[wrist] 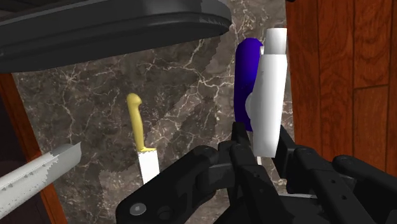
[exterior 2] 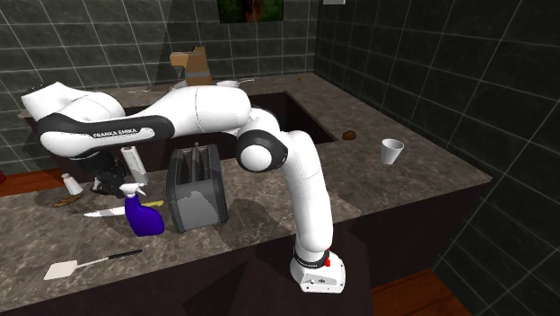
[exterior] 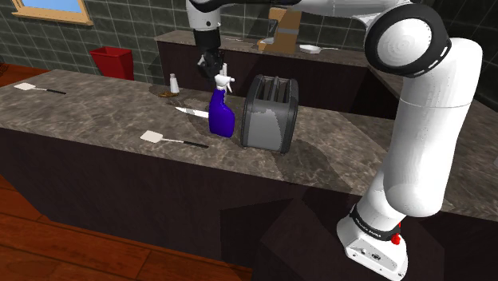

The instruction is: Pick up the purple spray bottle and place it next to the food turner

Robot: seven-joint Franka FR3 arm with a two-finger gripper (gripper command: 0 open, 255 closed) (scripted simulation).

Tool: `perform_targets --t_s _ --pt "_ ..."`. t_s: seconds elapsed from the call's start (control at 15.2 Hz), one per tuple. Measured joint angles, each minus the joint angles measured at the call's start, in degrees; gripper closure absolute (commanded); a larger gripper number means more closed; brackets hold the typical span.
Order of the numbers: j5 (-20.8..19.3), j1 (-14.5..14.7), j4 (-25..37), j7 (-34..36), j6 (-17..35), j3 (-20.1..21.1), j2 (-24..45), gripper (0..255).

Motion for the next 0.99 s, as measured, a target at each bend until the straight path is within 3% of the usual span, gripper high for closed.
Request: perform_targets --t_s 0.66,0.99 --pt "0.1 -0.3 -8.5 0.6 7.7 0.0 -0.8 255" --pt "0.1 -0.3 -9.3 0.6 8.5 -0.1 -0.8 255"
